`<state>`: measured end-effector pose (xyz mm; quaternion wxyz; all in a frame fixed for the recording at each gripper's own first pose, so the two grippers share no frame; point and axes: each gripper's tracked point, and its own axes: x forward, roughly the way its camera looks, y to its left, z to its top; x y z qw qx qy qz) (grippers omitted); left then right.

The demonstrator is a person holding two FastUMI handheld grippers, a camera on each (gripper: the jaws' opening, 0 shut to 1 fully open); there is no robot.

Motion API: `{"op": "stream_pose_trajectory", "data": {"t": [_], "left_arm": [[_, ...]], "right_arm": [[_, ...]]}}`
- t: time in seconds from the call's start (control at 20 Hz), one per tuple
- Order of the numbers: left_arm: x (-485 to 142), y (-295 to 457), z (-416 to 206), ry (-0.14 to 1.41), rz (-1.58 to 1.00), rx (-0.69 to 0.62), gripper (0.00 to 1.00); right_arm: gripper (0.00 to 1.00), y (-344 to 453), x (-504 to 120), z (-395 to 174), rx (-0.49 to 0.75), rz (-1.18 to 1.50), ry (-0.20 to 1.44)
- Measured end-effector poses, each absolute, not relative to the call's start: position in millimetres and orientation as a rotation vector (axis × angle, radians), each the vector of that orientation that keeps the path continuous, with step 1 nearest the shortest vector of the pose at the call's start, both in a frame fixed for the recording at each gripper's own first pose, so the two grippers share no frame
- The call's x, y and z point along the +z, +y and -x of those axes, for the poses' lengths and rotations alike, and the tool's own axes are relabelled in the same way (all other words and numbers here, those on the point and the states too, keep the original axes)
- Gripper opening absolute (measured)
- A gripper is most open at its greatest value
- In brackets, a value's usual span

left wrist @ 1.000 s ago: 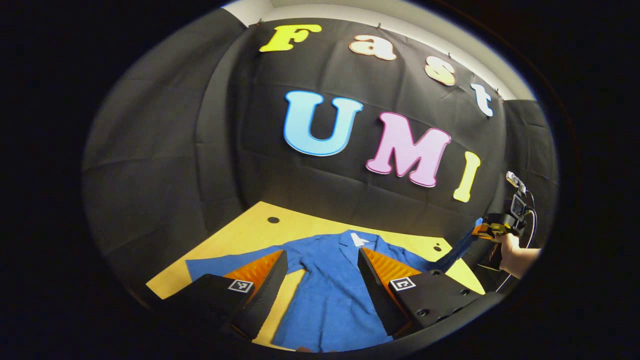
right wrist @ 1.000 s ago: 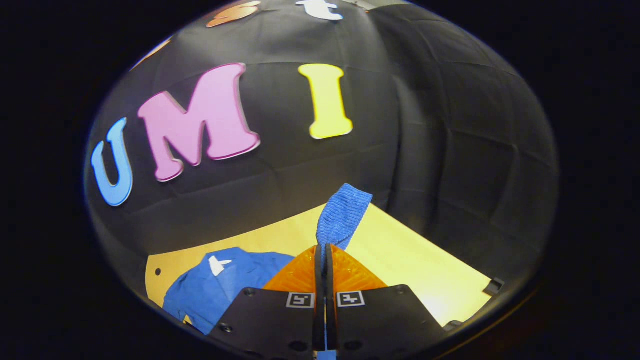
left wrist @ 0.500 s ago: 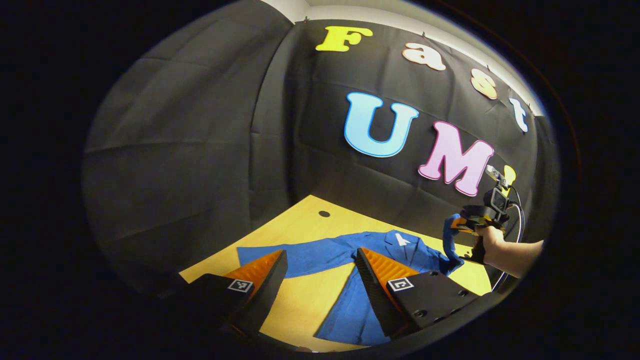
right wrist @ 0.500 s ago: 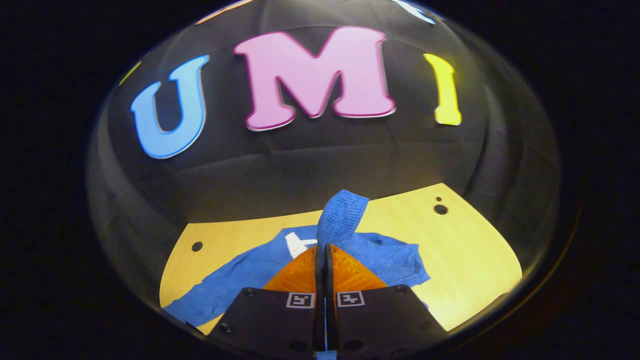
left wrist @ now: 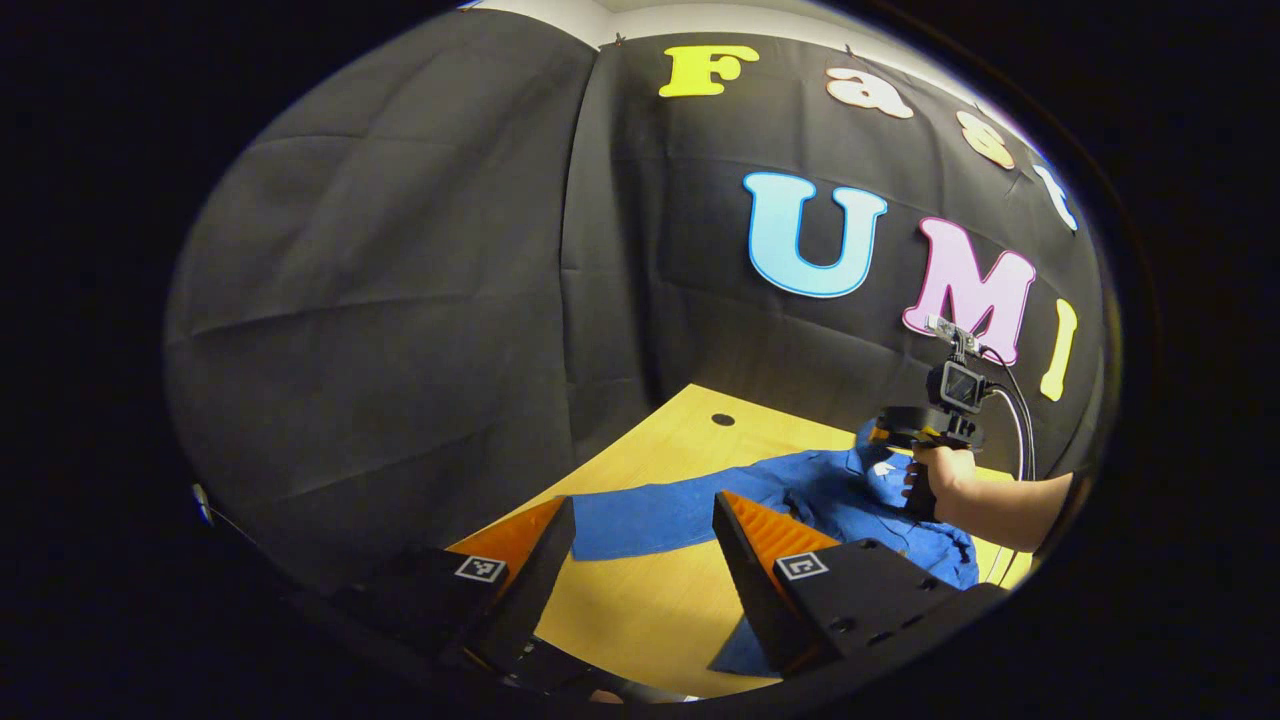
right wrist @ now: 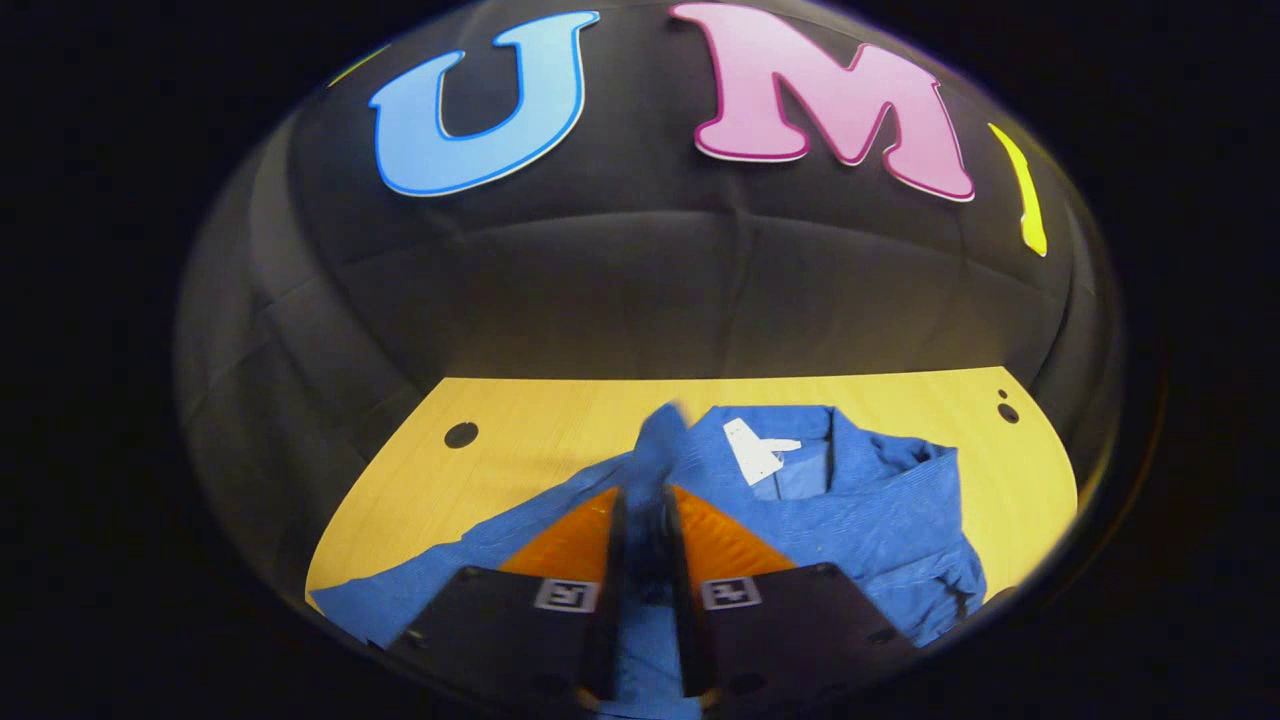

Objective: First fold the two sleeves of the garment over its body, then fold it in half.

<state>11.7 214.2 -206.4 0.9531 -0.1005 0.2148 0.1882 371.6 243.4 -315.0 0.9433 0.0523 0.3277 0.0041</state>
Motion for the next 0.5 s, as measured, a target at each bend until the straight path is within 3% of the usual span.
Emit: {"op": "stream_pose_trajectory", "data": {"t": [0.1,0.2,0.25,0.5], "left_arm": [[-217.1,214.2,-10.6,0.460,0.210,0.381,0.80],[-230.5,214.7,-9.6,0.490,0.227,0.392,0.82],[-234.7,217.6,-14.1,0.491,0.236,0.400,0.82],[-270.7,245.2,-50.6,0.522,0.229,0.481,0.83]], "right_arm": [[0.46,255.9,-325.5,-369.9,0.036,-0.127,0.681],[0.80,260.0,-326.2,-367.2,0.055,-0.135,0.671],[0.88,258.7,-324.0,-367.4,0.059,-0.128,0.655],[0.88,243.9,-299.8,-357.5,0.092,-0.075,0.574]]}}
